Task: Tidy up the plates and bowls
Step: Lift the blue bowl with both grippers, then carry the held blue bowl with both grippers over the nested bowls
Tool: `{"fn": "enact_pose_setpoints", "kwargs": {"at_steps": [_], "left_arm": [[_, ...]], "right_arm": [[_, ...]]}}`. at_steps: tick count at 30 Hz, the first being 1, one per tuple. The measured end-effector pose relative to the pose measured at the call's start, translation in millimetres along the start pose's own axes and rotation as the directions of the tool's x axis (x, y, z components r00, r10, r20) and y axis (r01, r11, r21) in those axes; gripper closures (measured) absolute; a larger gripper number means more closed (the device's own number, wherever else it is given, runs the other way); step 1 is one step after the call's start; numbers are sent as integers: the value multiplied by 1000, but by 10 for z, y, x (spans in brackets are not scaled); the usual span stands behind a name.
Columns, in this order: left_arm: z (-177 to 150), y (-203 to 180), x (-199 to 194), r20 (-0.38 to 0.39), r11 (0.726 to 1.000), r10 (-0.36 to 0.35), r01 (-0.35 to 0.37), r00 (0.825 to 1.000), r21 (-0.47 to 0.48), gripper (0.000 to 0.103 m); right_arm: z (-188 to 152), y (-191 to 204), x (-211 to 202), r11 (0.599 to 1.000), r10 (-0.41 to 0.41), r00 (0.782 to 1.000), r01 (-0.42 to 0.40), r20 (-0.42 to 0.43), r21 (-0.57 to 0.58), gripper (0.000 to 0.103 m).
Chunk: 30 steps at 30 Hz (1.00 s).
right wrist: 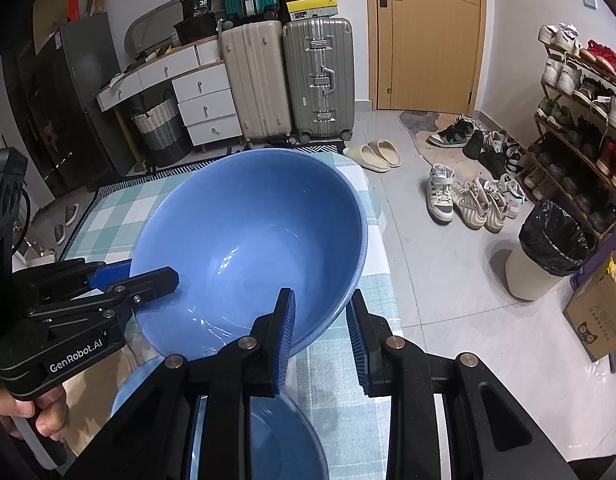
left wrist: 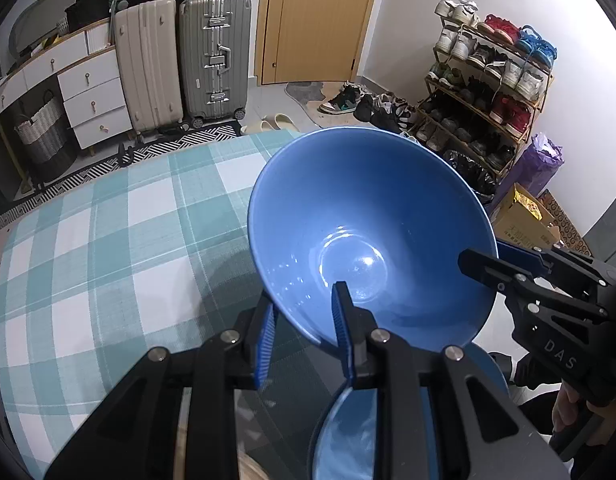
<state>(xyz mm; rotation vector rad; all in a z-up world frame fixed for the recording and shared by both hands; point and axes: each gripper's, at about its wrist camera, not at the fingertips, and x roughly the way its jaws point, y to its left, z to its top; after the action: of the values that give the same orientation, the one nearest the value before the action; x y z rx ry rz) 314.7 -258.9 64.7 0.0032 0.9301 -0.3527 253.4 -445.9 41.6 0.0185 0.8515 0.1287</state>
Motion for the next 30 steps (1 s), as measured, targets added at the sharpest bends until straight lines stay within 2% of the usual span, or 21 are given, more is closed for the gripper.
{"fn": "enact_pose_setpoints", "kwargs": {"at_steps": [30], "left_arm": [[-175,-188,-628,53,1000,12,-13,999,18,78]], "right_arm": [[-133,115,-659,1000,5,999,-4,52,-16,77]]}}
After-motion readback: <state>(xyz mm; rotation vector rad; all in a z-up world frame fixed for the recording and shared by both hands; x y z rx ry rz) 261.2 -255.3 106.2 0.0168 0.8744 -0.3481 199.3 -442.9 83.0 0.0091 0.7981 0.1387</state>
